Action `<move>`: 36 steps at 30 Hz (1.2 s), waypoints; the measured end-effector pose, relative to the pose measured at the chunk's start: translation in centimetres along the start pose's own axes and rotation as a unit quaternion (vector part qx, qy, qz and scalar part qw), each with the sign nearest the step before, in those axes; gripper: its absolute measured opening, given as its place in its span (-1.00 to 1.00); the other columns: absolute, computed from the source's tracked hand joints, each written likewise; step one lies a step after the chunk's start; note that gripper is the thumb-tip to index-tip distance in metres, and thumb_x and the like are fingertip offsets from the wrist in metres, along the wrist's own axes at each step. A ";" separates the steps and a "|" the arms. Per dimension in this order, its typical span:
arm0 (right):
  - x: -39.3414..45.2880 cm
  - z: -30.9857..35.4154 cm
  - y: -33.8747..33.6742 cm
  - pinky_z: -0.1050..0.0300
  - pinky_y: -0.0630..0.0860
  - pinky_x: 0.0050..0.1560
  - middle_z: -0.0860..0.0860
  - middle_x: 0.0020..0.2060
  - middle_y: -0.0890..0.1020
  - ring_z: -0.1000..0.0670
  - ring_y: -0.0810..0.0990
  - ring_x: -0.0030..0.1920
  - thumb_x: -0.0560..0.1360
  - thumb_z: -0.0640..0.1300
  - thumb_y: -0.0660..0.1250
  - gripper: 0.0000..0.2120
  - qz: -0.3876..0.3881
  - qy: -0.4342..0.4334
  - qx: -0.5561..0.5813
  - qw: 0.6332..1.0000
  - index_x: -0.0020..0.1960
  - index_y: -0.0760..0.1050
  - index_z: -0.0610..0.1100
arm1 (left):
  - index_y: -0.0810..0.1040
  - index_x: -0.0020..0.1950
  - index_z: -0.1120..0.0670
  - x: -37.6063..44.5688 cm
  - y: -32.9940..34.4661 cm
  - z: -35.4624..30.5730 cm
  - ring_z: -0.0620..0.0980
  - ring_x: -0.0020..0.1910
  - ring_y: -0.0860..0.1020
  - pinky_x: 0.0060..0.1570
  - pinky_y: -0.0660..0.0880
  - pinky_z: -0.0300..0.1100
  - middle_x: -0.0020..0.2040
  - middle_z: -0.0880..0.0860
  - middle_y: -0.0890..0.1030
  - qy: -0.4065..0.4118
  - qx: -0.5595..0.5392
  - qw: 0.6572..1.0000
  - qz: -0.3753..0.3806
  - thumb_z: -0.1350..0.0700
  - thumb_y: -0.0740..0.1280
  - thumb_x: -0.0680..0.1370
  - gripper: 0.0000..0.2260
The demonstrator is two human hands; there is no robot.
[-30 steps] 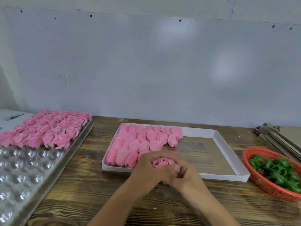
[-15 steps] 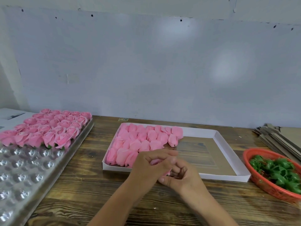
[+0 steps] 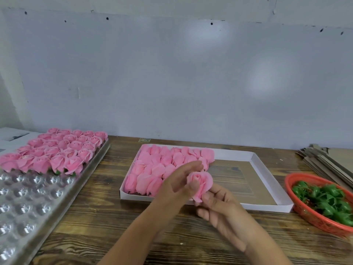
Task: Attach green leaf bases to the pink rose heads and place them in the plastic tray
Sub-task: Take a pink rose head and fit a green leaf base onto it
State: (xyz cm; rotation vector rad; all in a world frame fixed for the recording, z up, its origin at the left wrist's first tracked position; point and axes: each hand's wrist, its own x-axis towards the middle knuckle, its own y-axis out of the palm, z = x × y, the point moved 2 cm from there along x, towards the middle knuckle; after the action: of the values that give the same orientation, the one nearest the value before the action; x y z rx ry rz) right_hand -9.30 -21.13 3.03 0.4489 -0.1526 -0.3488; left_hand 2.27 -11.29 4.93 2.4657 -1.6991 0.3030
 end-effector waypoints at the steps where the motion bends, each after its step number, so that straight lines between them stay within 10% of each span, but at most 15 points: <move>1: 0.0 -0.2 0.1 0.22 0.57 -0.15 -0.11 -0.04 0.67 0.06 0.63 -0.11 0.40 -0.19 0.46 -0.67 0.009 0.014 0.003 1.000 0.16 0.65 -0.18 | 0.58 0.30 -0.20 0.0 0.0 -0.1 -0.09 0.25 0.58 0.28 0.51 0.00 0.26 -0.16 0.61 0.007 -0.003 1.000 -0.014 -0.50 0.34 0.36 -0.38; 9: 0.0 -1.3 0.8 0.20 0.55 -0.05 -0.07 0.02 0.67 0.05 0.62 -0.01 0.44 -0.09 0.53 -0.65 0.071 0.072 0.005 0.995 0.19 0.63 -0.13 | 0.75 -0.04 -0.10 0.0 0.1 0.2 -0.20 0.26 0.57 0.12 0.54 -0.33 0.19 -0.15 0.68 0.028 0.022 0.999 -0.012 -0.14 0.44 0.45 -0.81; 20: 0.3 -0.8 -0.1 0.10 0.54 0.05 -0.22 0.10 0.63 -0.14 0.49 0.09 0.43 -0.28 0.39 -0.67 0.019 0.039 0.076 0.996 0.19 0.61 -0.28 | 0.39 0.40 -0.35 0.1 0.0 0.9 -0.17 0.30 0.54 0.20 0.56 -0.15 0.28 -0.23 0.57 -0.035 0.040 0.996 0.067 -0.26 0.62 0.26 -0.24; 24: 0.1 -0.8 0.3 0.21 0.56 -0.14 -0.11 -0.05 0.67 0.05 0.61 -0.12 0.43 -0.16 0.45 -0.68 0.026 0.065 0.003 0.998 0.16 0.64 -0.22 | 0.60 0.21 -0.31 0.0 -0.5 -0.5 -0.25 0.29 0.53 0.14 0.55 -0.27 0.29 -0.25 0.58 0.038 0.037 0.998 -0.026 -0.39 0.45 0.36 -0.55; 30: 0.2 -1.4 0.4 0.20 0.58 -0.10 -0.13 -0.06 0.68 0.01 0.64 -0.10 0.41 -0.13 0.53 -0.73 0.043 0.062 -0.006 0.997 0.08 0.66 -0.18 | 0.73 -0.12 -0.18 -0.2 0.0 -0.4 -0.26 0.20 0.58 0.06 0.50 -0.45 0.15 -0.22 0.67 0.017 0.093 0.995 0.003 0.04 0.43 0.57 -0.86; 33: 0.2 -1.5 0.2 0.16 0.60 -0.12 -0.21 -0.02 0.65 -0.03 0.66 -0.10 0.36 -0.20 0.55 -0.69 0.026 0.056 0.028 0.998 0.05 0.62 -0.27 | 0.71 -0.03 -0.23 -0.2 0.1 -0.4 -0.25 0.20 0.58 0.05 0.50 -0.46 0.18 -0.22 0.66 -0.019 0.084 0.996 0.024 -0.13 0.44 0.50 -0.92; 36: 0.0 -1.1 0.5 0.19 0.59 -0.15 -0.13 -0.08 0.69 0.03 0.65 -0.14 0.37 -0.21 0.49 -0.79 0.033 0.036 0.049 0.998 0.00 0.69 -0.20 | 0.61 0.21 -0.24 -0.2 0.1 0.0 -0.16 0.22 0.59 0.11 0.55 -0.33 0.19 -0.14 0.65 -0.033 0.057 0.996 0.054 -0.40 0.44 0.38 -0.54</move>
State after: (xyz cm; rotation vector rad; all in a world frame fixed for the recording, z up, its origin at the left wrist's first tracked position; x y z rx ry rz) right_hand -8.87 -20.31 2.22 0.5517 -0.1135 -0.2611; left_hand 2.14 -11.13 4.86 2.4936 -1.8970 0.3443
